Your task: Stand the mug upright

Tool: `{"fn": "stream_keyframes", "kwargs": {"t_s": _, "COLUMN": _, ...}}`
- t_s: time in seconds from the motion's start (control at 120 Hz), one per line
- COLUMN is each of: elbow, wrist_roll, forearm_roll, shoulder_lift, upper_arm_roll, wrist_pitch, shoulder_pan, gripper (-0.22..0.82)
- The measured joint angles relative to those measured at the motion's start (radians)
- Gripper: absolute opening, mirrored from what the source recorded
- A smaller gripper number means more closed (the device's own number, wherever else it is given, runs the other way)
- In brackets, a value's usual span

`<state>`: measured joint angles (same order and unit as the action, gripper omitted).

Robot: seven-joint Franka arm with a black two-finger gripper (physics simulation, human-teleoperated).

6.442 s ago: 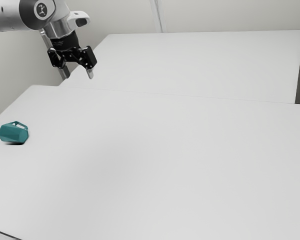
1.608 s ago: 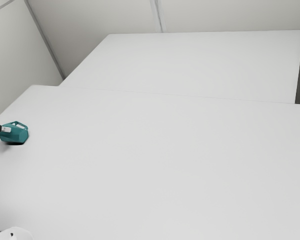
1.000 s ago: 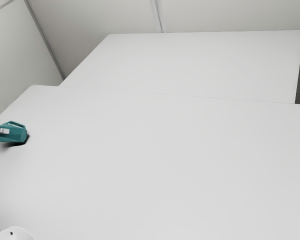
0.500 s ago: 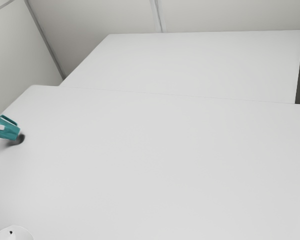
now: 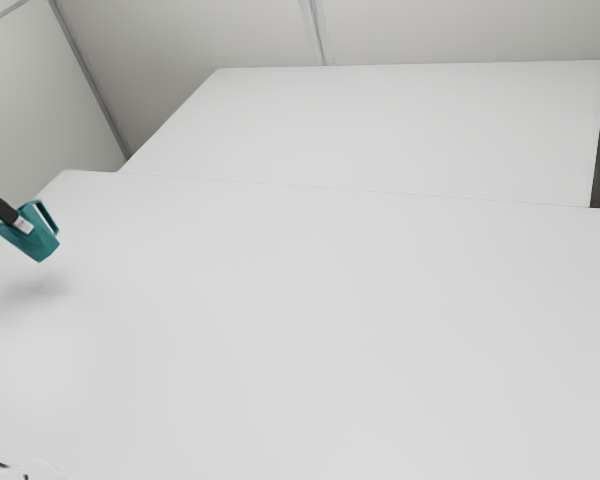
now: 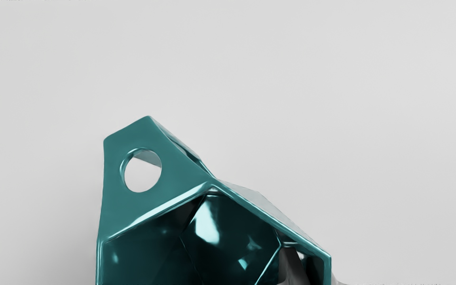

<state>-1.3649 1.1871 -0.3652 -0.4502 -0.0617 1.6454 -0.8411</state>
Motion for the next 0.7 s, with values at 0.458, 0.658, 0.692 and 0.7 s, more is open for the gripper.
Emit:
{"fn": "stream_keyframes", "kwargs": {"t_s": 0.458, "elbow": -0.257, "wrist_roll": -0.2, "forearm_roll": 0.111, "shoulder_lift": 0.273, "upper_arm_roll": 0.516, "wrist_pitch": 0.073, "shoulder_pan": 0.739, "gripper": -0.18}}
{"fn": "stream_keyframes", "kwargs": {"t_s": 0.658, "elbow": -0.405, "wrist_roll": -0.313, "forearm_roll": 0.213, "shoulder_lift": 0.41, "upper_arm_roll": 0.504, "wrist_pitch": 0.137, "shoulder_pan": 0.822, "gripper": -0.18}}
{"fn": "stream_keyframes", "kwargs": {"t_s": 0.692, "elbow": -0.426, "wrist_roll": -0.334, "forearm_roll": 0.232, "shoulder_lift": 0.435, "upper_arm_roll": 0.502, "wrist_pitch": 0.147, "shoulder_pan": 0.837, "gripper": -0.18}}
{"fn": "stream_keyframes", "kwargs": {"t_s": 0.7, "elbow": -0.431, "wrist_roll": -0.339, "forearm_roll": 0.236, "shoulder_lift": 0.44, "upper_arm_roll": 0.501, "wrist_pitch": 0.149, "shoulder_pan": 0.84, "gripper": -0.18}}
